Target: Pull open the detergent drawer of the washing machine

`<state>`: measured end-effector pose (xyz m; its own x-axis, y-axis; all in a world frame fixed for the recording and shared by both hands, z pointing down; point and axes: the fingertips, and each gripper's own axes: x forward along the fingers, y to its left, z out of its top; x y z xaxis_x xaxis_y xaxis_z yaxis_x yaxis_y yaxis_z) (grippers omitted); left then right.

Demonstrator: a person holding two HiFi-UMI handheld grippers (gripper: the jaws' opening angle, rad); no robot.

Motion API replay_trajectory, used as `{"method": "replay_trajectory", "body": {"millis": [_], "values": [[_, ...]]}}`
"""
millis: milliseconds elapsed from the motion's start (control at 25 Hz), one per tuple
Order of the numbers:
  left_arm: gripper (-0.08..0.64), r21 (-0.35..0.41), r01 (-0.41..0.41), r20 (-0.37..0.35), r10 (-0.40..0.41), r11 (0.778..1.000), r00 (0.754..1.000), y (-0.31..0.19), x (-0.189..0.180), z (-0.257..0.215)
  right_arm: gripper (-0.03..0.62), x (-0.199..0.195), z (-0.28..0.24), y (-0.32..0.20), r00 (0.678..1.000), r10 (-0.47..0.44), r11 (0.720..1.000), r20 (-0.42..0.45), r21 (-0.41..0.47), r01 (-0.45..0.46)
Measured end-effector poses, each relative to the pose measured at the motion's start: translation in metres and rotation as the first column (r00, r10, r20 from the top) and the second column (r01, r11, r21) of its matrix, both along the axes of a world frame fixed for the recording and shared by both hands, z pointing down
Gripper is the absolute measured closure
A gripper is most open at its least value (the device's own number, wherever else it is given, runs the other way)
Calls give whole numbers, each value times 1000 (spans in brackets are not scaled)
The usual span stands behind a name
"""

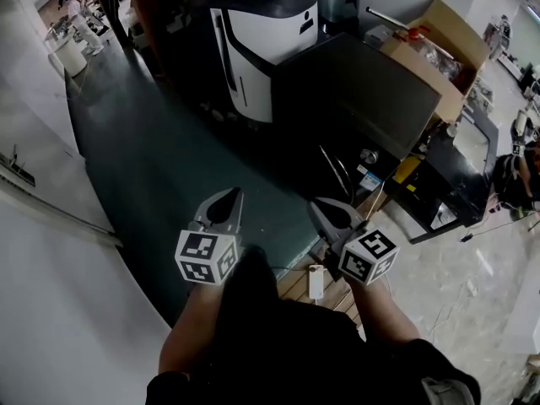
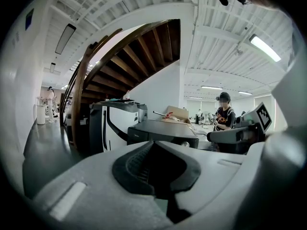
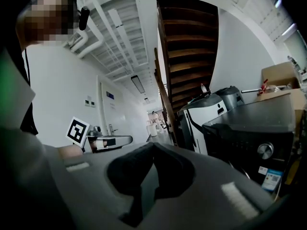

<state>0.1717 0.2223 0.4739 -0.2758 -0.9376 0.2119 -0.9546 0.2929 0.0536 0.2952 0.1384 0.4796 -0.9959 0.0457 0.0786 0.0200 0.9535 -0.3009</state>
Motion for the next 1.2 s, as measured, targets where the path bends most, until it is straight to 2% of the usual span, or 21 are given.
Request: {"method": "replay_trajectory", "body": {"millis": [320, 520, 680, 760, 920, 1200], "values": [[549, 30, -11, 3, 11, 999, 1000, -51, -107, -8, 589, -98, 7, -52, 997, 53, 999, -55, -8, -54], [549, 41, -33, -23, 34, 999, 999, -73, -183, -34, 589, -169, -24, -73, 993, 68, 998, -101, 14, -67], [549, 39, -35, 20, 34, 999, 999, -81, -245, -62, 589, -224, -52, -85, 989, 80, 996, -124, 36, -76], [549, 39, -37, 13, 36, 999, 999, -86, -270, -73, 589, -247, -65, -86, 988, 80, 996, -134, 35, -76], [549, 33, -73, -23, 74, 997, 997, -101, -297, -82, 588, -273, -80, -91, 984, 92, 996, -151, 26, -89], [549, 25, -135, -61, 137, 991, 989, -123, -306, -78, 589, -302, -78, -97, 978, 102, 995, -183, 8, -102]]}}
